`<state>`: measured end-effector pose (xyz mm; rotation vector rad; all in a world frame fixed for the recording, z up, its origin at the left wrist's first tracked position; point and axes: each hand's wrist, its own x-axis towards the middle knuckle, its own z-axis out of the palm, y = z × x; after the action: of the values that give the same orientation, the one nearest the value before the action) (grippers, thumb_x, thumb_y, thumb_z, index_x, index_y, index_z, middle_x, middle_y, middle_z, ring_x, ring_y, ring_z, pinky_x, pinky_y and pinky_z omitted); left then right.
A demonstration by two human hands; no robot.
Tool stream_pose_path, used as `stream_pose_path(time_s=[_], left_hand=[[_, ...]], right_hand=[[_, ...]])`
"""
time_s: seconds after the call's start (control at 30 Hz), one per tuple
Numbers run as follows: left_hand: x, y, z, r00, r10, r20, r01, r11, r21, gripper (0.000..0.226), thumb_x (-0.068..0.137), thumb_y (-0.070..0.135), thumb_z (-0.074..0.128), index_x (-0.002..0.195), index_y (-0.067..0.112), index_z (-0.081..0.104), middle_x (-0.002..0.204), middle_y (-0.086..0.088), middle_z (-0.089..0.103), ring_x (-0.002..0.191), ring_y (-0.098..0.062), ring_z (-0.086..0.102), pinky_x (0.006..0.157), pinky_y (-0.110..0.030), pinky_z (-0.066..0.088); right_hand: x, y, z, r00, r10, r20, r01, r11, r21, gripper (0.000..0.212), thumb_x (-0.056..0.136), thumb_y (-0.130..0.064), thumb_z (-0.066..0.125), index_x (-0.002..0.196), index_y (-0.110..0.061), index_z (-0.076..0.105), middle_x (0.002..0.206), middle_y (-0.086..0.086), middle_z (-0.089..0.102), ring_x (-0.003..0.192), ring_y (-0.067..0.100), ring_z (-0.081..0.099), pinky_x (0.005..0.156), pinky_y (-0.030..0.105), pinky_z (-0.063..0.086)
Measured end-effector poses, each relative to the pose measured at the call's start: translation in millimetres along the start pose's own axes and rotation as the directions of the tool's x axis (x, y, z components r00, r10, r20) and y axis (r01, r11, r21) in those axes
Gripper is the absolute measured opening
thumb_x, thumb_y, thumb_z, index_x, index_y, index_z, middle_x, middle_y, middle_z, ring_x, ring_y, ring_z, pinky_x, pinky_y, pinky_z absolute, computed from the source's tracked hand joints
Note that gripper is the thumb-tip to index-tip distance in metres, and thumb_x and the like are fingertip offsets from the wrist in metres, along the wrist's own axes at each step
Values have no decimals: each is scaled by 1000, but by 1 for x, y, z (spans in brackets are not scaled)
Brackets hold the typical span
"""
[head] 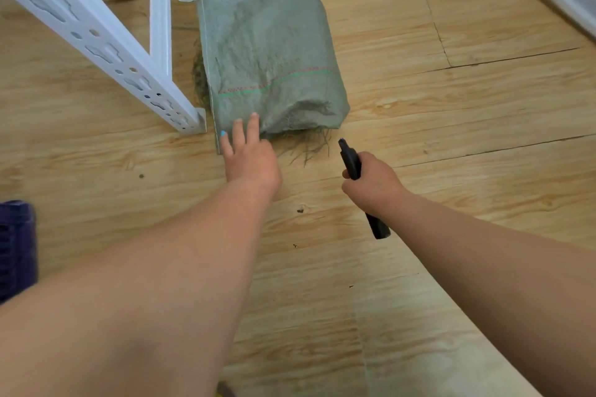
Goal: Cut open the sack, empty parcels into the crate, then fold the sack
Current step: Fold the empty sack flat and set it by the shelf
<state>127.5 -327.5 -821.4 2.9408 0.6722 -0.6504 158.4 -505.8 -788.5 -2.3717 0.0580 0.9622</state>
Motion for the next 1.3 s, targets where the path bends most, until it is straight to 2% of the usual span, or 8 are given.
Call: stream_pose_path(time_s=[0.1, 0.23, 0.5, 0.6, 0.77, 1.13, 1.23, 1.3], left_hand=[[-32, 11, 1, 996, 55, -64, -60, 996, -72, 46, 83, 13, 58, 129, 17, 54, 160, -1, -7, 148, -26, -2, 119, -46, 0], [-82, 23, -20, 990, 129, 54, -125, 989, -76, 43, 83, 14, 59, 125, 18, 56, 158, -5, 1, 146, -27, 5, 120, -48, -1], [-208, 23, -133, 947, -14, 321, 113, 950, -292, 37, 92, 25, 54, 129, 20, 56, 152, -3, 26, 140, -24, 24, 116, -42, 20], [-256, 14, -185, 930, -59, 362, 239, 846, -476, 28, 96, 21, 49, 122, 21, 60, 136, -1, 48, 123, -21, 48, 98, -35, 42], [-327, -13, -276, 890, -124, 438, 419, 597, -684, 27, 99, 20, 46, 122, 21, 59, 123, 3, 62, 110, -15, 59, 85, -25, 45], [-373, -69, -485, 926, -148, 349, 374, 500, -781, 30, 94, 18, 47, 120, 21, 63, 122, 0, 64, 111, -21, 60, 90, -30, 47], [-378, -83, -530, 923, -123, 364, 382, 395, -836, 21, 96, 20, 44, 97, 20, 65, 111, -7, 70, 104, -26, 66, 93, -41, 52], [-385, -91, -561, 909, -96, 405, 415, 303, -858, 23, 99, 21, 39, 96, 15, 61, 101, -8, 72, 95, -25, 69, 90, -42, 54]], right_hand=[[-13, 2, 5, 999, 10, 41, -14, 995, 100, 38, 91, -17, 56, 128, -17, 48, 109, 9, 62, 98, 28, 61, 84, 40, 51], [-60, 3, 11, 994, -17, 109, -5, 980, 197, 59, 81, -27, 71, 134, -30, 45, 105, 5, 66, 96, 27, 66, 90, 46, 53], [-198, -42, -35, 964, 213, 157, -255, 907, 336, 51, 83, -22, 73, 127, -19, 47, 86, 6, 68, 64, 17, 66, 73, 37, 59], [-254, -72, -62, 940, 257, 223, -331, 844, 421, 45, 85, -21, 71, 124, -16, 49, 83, 8, 65, 61, 16, 62, 68, 34, 58], [-337, -128, -108, 930, 251, 267, -352, 817, 457, 39, 86, -16, 67, 122, -15, 50, 81, 9, 65, 63, 18, 62, 73, 38, 58], [-448, -291, -210, 976, -49, 212, -39, 919, 392, 23, 83, -18, 68, 102, -7, 63, 81, 5, 56, 68, 21, 56, 81, 49, 58], [-462, -331, -236, 979, -132, 156, 66, 927, 369, 14, 78, -22, 71, 88, -14, 65, 76, 0, 60, 72, 22, 58, 84, 48, 56], [-473, -357, -249, 976, -169, 136, 101, 909, 404, 20, 80, -22, 73, 99, -19, 66, 87, -1, 66, 78, 19, 64, 83, 42, 57]])
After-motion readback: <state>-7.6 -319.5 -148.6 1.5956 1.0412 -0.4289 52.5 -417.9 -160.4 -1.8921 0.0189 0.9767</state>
